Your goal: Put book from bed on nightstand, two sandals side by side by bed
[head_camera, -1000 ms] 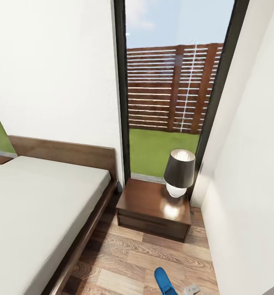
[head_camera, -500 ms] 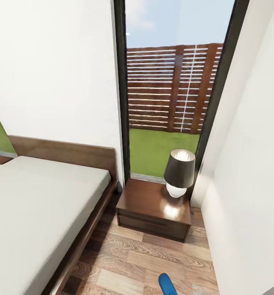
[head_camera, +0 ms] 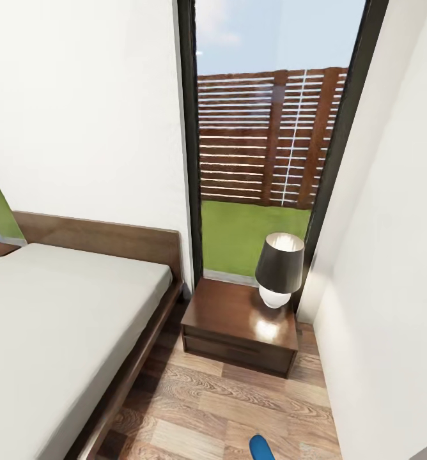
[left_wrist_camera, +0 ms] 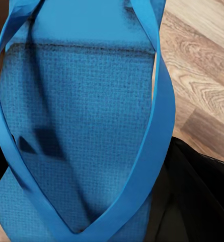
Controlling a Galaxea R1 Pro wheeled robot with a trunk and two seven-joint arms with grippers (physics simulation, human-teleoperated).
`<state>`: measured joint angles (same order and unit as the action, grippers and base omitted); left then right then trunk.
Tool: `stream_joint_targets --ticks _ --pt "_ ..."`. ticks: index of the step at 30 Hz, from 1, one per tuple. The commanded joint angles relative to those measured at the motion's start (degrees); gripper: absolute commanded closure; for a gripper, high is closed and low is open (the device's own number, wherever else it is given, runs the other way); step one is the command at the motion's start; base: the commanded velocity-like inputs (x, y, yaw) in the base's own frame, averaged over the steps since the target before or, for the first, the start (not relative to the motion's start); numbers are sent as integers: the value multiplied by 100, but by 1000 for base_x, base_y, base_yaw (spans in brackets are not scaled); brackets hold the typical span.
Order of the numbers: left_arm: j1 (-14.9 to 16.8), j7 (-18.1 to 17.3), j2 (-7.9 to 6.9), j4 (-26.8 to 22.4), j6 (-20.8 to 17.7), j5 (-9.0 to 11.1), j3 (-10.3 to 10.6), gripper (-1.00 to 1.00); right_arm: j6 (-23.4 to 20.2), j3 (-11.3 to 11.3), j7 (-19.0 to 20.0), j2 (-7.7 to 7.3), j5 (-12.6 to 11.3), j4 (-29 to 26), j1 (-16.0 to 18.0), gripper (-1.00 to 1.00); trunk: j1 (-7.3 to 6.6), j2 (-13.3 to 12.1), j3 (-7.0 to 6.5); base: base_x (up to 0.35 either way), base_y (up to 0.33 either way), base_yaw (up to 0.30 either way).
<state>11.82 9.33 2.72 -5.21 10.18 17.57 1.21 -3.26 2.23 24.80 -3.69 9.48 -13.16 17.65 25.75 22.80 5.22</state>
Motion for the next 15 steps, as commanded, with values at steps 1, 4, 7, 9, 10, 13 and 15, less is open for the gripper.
stream_joint_targets --ticks 1,4,7,9,10,13,15 --pt "3 17 1 2 19 28 17 100 -43 58 33 -2 19 -16 -21 100 3 12 12 0 0 0" --pt "-2 17 5 2 21 28 19 100 -34 142 44 -6 19 -18 -82 100 3 12 12 0 0 0" --pt "-9 18 8 2 23 28 19 100 -29 179 44 4 19 -19 -109 100 3 12 12 0 0 0" --pt "-10 17 9 2 24 28 19 100 -28 186 34 15 19 -18 -117 100 3 12 12 0 0 0" --pt "-11 18 9 2 25 28 19 100 -27 191 30 22 19 -14 -122 100 3 12 12 0 0 0" --pt "-13 18 9 2 27 28 20 100 -18 199 27 23 19 42 -126 100 3 12 12 0 0 0" --pt "-13 19 10 2 27 28 20 100 -4 206 26 16 16 145 -128 100 3 12 12 0 0 0"
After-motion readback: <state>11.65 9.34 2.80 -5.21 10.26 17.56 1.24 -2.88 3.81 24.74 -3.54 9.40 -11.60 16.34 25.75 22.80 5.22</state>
